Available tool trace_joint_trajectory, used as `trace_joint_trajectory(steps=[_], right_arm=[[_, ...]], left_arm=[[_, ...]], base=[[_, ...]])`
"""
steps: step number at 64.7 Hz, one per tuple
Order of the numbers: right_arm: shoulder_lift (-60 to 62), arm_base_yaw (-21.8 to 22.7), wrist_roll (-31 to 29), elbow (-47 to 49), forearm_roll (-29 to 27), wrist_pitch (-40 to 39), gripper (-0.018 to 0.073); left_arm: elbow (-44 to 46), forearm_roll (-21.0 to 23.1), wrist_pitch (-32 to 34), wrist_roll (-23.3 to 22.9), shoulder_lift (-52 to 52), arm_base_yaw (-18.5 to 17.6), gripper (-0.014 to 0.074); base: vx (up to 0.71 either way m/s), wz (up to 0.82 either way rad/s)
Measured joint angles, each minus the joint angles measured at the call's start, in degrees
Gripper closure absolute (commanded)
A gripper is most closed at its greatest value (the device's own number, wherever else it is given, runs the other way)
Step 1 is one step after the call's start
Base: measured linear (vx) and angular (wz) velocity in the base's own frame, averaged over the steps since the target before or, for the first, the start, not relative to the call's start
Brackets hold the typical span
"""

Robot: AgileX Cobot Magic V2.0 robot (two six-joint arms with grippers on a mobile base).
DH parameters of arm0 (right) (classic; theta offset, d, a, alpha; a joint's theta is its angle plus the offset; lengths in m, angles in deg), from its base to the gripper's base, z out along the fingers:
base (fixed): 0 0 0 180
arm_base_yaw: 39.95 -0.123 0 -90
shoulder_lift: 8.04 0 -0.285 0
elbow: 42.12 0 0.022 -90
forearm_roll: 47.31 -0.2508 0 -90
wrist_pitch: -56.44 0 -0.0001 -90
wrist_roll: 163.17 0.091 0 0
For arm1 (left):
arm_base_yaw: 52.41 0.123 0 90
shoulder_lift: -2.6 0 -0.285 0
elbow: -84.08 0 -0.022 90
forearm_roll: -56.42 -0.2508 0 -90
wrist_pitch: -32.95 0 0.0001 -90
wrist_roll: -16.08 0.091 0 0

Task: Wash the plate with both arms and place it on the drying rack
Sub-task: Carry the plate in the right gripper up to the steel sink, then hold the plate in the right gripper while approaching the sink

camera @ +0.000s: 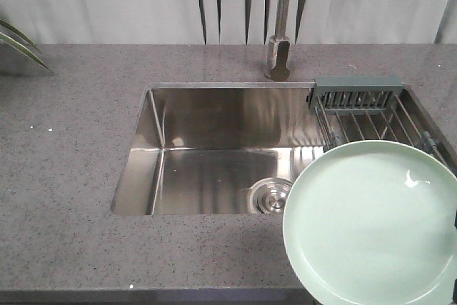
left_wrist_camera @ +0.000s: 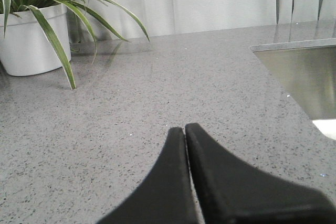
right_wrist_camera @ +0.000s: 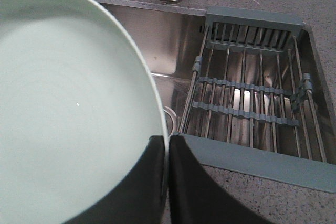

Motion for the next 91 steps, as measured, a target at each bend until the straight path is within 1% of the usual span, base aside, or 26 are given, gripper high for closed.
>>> trace_joint_trajectory(steps=[91], right_arm=[[0.0, 0.0, 0.0, 0.0, 0.0, 0.0, 0.0561]], left_arm=[[0.0, 0.0, 0.0, 0.0, 0.0, 0.0, 0.0603]], base=[[0.02, 0.0]])
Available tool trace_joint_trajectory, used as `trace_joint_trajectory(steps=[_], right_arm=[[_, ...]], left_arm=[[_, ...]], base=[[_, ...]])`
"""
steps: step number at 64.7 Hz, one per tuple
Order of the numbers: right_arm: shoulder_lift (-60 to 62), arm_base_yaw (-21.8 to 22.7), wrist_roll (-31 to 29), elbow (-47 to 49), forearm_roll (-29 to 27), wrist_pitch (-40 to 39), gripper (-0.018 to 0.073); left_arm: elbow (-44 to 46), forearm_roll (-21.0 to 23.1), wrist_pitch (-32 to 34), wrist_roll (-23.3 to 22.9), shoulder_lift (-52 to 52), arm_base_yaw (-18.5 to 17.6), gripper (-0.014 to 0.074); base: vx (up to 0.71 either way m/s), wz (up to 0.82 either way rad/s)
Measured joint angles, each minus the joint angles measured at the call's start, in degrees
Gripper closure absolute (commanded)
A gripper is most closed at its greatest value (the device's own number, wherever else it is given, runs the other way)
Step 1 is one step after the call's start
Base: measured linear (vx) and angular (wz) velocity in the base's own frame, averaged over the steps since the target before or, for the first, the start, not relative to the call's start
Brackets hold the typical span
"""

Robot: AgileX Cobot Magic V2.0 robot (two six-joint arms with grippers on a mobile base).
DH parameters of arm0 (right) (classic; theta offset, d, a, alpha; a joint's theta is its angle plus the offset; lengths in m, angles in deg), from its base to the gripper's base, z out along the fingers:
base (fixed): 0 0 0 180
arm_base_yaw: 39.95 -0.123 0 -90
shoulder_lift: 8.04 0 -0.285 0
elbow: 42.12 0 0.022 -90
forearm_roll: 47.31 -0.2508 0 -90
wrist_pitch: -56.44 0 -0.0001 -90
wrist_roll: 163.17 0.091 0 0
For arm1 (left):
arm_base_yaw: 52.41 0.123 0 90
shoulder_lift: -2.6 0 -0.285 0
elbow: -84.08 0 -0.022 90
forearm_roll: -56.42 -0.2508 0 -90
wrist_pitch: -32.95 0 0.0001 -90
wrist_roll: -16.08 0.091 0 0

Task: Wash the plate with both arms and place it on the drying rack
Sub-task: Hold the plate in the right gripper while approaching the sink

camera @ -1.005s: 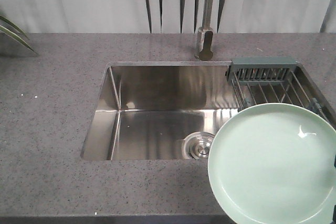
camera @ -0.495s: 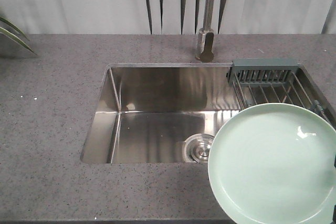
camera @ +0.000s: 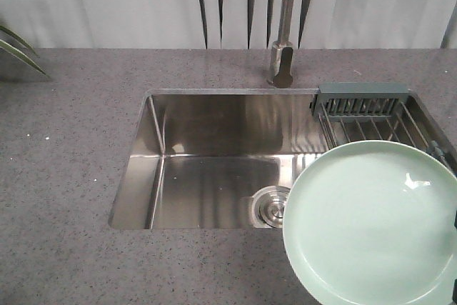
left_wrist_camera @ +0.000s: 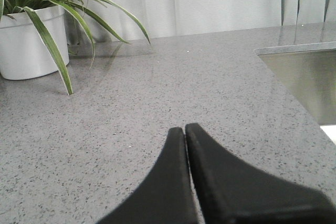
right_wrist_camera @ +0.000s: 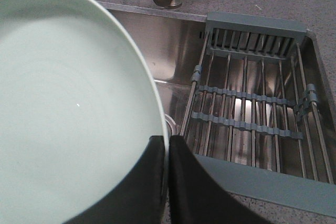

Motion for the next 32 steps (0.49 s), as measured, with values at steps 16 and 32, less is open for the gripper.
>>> trace_joint_trajectory(steps=[16, 32], right_arm=[[0.0, 0.0, 0.0, 0.0, 0.0, 0.0, 0.0561], [0.0, 0.0, 0.0, 0.0, 0.0, 0.0, 0.0561]], left_arm=[[0.0, 0.0, 0.0, 0.0, 0.0, 0.0, 0.0603], [0.0, 0.0, 0.0, 0.0, 0.0, 0.0, 0.0603]], base=[[0.03, 0.0], [0.04, 0.0]])
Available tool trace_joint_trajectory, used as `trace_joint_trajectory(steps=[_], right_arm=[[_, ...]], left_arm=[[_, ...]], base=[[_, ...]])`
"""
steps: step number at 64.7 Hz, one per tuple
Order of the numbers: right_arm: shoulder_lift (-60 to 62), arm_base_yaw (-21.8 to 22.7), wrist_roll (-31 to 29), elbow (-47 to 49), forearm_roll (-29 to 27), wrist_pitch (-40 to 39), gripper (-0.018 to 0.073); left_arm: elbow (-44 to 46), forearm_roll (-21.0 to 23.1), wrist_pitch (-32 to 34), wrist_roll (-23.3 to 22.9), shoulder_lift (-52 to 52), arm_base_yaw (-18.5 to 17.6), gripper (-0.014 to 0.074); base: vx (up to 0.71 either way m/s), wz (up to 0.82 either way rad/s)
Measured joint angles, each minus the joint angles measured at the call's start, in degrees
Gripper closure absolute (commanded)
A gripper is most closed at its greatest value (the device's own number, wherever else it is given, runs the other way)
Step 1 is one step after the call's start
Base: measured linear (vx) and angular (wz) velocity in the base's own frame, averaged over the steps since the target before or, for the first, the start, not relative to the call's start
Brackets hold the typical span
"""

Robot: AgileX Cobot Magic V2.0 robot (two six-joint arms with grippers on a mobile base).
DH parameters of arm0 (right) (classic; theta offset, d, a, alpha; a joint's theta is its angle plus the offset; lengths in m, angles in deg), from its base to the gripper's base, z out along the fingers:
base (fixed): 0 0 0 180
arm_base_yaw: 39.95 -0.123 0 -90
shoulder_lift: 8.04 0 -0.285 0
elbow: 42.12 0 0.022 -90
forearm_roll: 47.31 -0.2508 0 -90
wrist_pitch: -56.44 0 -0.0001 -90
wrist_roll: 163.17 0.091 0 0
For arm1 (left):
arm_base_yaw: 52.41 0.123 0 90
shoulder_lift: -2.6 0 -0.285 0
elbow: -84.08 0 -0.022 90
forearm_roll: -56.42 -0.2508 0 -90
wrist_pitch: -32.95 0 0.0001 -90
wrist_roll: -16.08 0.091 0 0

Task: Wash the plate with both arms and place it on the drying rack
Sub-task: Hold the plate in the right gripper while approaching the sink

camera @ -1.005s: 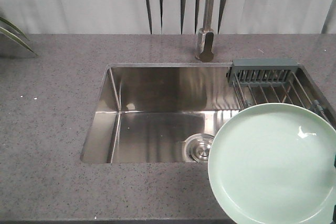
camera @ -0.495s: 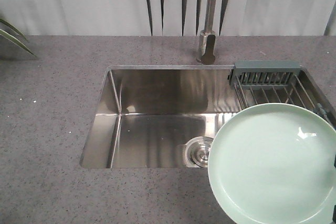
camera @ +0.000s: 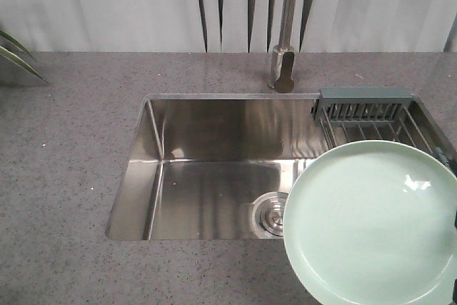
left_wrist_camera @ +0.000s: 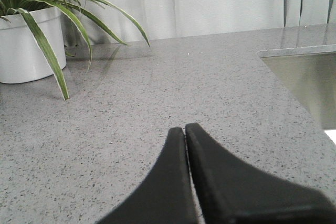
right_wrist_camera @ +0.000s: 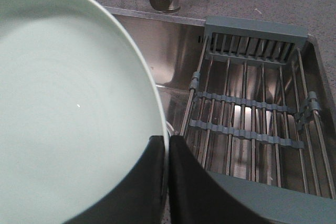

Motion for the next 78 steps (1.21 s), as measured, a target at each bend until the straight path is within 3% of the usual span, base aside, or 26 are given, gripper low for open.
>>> trace_joint_trajectory(steps=[78], right_arm=[[0.0, 0.0, 0.0, 0.0, 0.0, 0.0, 0.0561]], left_arm=[[0.0, 0.0, 0.0, 0.0, 0.0, 0.0, 0.0603]], base=[[0.03, -0.01]])
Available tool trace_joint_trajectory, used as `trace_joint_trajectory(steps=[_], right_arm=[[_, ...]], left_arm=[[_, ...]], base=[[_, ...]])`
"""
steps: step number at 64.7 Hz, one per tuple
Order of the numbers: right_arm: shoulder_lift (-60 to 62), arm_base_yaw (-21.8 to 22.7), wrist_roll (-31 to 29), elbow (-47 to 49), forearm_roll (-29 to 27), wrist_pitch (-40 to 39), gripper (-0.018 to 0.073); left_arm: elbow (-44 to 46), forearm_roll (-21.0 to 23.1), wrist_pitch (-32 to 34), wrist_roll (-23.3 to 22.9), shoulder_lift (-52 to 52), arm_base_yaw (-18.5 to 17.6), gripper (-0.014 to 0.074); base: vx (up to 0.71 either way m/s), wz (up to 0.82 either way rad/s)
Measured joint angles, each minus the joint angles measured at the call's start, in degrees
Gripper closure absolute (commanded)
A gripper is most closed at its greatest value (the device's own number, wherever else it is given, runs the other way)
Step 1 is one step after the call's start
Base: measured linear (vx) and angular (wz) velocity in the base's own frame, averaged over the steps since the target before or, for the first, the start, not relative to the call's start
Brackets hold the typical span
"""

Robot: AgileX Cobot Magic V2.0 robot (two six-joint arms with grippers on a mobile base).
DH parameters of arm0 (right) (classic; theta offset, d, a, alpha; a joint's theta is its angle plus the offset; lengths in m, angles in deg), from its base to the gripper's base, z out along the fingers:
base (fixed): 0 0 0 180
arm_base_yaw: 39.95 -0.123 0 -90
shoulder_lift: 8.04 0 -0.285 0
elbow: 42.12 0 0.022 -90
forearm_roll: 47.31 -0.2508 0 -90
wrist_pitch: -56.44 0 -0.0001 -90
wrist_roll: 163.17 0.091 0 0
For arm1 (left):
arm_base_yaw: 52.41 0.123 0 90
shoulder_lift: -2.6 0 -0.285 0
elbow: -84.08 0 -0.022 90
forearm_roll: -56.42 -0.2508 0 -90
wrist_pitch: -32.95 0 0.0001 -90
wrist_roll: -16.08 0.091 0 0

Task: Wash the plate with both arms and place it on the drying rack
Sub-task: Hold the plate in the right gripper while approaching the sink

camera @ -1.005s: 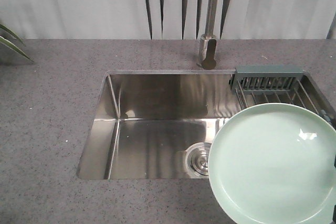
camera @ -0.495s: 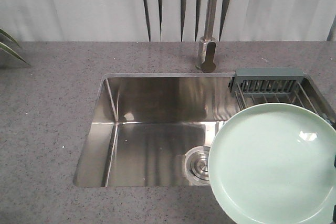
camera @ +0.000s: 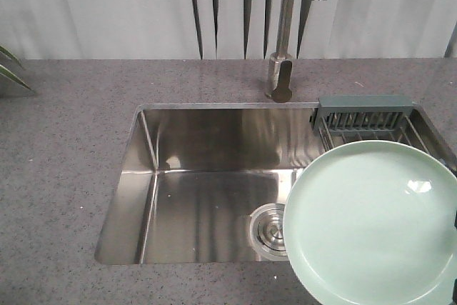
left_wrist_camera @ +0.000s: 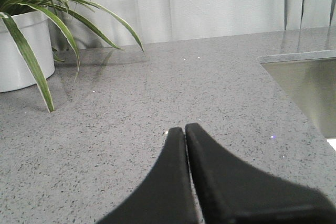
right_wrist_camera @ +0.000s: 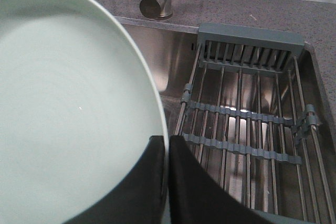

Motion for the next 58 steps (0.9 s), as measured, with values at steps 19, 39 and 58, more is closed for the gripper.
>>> trace_joint_trajectory(steps=[19, 39, 58], right_arm=[[0.0, 0.0, 0.0, 0.0, 0.0, 0.0, 0.0561], [0.0, 0.0, 0.0, 0.0, 0.0, 0.0, 0.0561], [0.0, 0.0, 0.0, 0.0, 0.0, 0.0, 0.0561]], left_arm=[[0.0, 0.0, 0.0, 0.0, 0.0, 0.0, 0.0603], [0.0, 0.0, 0.0, 0.0, 0.0, 0.0, 0.0603], [0.0, 0.0, 0.0, 0.0, 0.0, 0.0, 0.0603]], base=[[0.03, -0.01], [0.03, -0.01], [0.03, -0.01]])
